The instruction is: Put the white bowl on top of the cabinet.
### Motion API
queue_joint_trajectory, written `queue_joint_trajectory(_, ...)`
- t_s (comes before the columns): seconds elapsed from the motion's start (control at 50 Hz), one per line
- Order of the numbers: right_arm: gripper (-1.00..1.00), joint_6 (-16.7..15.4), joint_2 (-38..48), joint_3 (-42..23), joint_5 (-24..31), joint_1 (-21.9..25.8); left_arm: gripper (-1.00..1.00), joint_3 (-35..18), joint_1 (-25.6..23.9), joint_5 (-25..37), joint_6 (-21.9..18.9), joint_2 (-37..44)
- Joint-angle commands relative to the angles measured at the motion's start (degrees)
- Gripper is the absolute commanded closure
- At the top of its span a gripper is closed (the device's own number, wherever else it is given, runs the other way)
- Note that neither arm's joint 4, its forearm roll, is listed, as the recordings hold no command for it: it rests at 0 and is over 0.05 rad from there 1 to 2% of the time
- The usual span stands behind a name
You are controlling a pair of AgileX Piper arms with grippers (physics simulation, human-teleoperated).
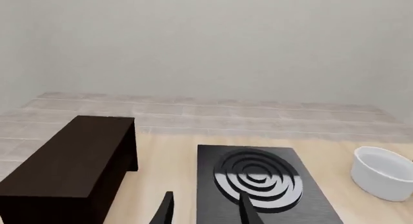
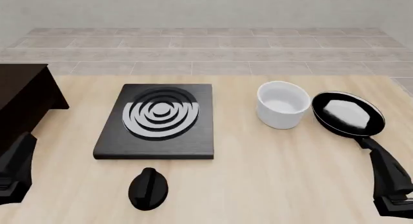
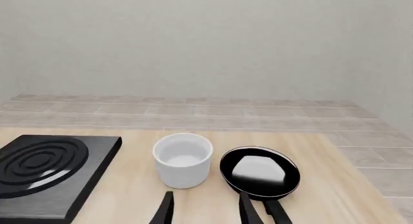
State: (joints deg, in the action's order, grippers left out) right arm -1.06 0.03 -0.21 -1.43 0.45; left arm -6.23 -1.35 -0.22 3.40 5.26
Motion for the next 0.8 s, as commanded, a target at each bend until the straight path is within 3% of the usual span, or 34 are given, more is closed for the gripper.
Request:
queue_joint_trajectory(0.02,-1.0,-0.2,0.0,0.09,-0.39,0.03,-1.0,-7.76,-3.3,5.25,-1.58,1.61)
queue_joint_trajectory(0.06,-1.0,-0.3,-0.01,-0.11,-0.34,0.04,-1.0,-8.57,-4.11,6.18,-3.99,1.86)
queue_joint_trajectory(0.1,-1.0,0.09,0.01,-0.05,0.18,-0.01,-1.0,-10.09,-3.58,7.73,-2.63,1.66)
queue_joint_trajectory(0.2,-1.0,-0.29,-0.01,-0.04,-0.4,0.04,-1.0,-14.33,-3.8,10.96,-5.05,3.46)
queue_joint_trajectory(0.3,-1.0,-0.03,0.01,0.03,-0.08,0.01,-1.0,-17.3,-3.92,12.17,-3.86,6.99)
queue_joint_trajectory(0.5,-1.0,-0.29,0.0,0.04,-0.49,0.03,-1.0,-22.28,-7.36,10.45,-4.38,15.67)
queue_joint_trajectory(0.54,-1.0,0.09,0.04,0.08,0.02,-0.02,-1.0,-24.72,-10.08,10.01,-5.53,20.22)
queue_joint_trajectory(0.8,-1.0,0.06,0.01,-0.14,0.21,-0.01,-1.0,-33.06,-11.79,10.91,-6.15,28.44)
